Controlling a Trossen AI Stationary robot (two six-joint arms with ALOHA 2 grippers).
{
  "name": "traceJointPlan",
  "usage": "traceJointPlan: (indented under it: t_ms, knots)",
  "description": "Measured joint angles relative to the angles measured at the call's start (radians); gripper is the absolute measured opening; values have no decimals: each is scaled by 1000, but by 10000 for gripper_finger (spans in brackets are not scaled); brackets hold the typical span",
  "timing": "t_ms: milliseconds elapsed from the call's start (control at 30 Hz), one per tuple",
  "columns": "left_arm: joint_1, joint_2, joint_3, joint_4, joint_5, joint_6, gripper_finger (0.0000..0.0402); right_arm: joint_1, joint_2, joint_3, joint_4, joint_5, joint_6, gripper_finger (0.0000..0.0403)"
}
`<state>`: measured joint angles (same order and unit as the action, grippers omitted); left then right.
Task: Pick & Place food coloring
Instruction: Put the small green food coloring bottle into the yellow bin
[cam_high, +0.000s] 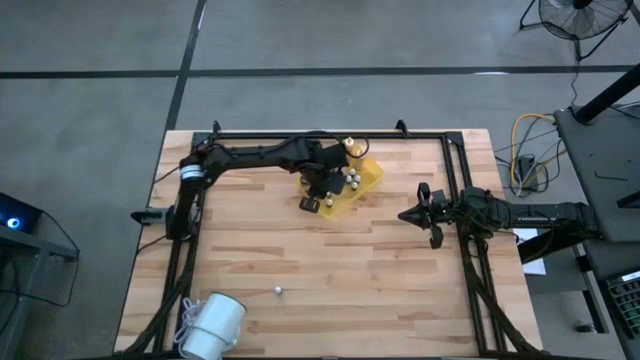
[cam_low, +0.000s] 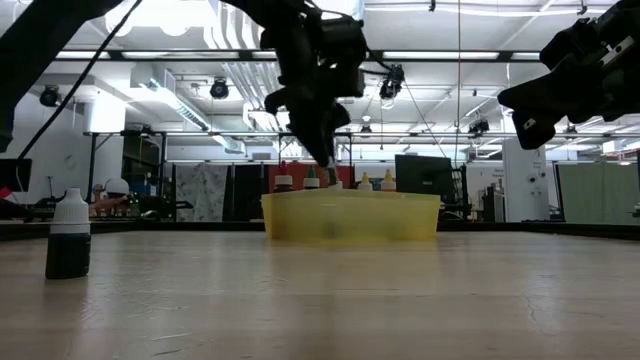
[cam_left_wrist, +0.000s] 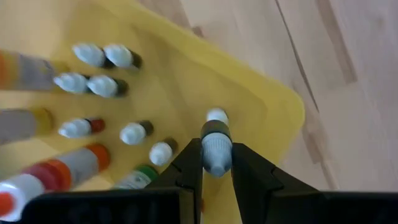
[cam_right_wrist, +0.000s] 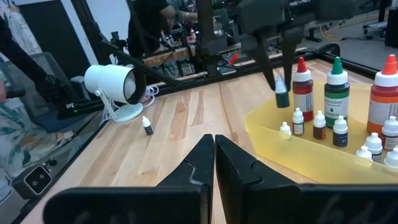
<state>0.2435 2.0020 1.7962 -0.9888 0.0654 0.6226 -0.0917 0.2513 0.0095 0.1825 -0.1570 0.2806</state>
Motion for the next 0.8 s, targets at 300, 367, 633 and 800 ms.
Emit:
traceJointPlan:
  t_ms: [300, 367, 633, 800]
  knots:
    - [0, 19, -24, -54, -7, 31, 44, 0, 0, 0, 0, 0, 0, 9]
    - [0, 19, -34, -56, -7, 30, 44, 0, 0, 0, 0, 0, 0, 9]
    - [0, 17, -36, -50, -7, 34, 44, 0, 0, 0, 0, 0, 0, 9]
    - [0, 19, -49, -8, -7, 35, 44, 0, 0, 0, 0, 0, 0, 9]
